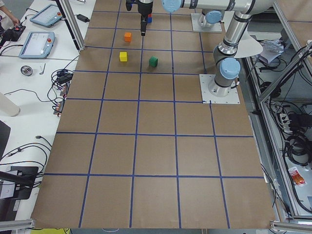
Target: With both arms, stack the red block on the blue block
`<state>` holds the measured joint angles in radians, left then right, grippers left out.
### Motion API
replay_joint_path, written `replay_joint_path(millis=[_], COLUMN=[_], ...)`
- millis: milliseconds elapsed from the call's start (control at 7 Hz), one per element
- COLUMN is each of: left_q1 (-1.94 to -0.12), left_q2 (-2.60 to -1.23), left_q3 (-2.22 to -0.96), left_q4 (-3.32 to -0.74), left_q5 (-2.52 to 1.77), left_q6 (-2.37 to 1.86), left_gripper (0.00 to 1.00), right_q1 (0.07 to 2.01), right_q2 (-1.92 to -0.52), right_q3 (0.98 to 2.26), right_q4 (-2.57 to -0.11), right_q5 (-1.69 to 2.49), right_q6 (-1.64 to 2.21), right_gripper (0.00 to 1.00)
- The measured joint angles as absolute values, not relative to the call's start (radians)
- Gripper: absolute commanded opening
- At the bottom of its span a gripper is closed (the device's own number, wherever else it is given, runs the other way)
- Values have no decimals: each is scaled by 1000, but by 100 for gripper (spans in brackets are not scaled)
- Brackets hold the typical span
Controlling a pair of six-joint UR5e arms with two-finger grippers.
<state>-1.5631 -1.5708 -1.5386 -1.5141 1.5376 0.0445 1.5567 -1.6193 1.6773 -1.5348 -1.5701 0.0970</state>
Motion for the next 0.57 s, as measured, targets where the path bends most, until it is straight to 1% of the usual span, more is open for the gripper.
replay_joint_path(millis=[571], left_q1=[-1563], left_q2=[-1570], left_q3=[-1540], left_q4=[-1514], left_q5=[1538], left_q6=[44], left_gripper=[100], right_q1=[1557], right_q2=[-1618], right_q3=[1677], right_q4=[-1539], right_q5=[-1574], right_q6=[100], right_gripper=[100])
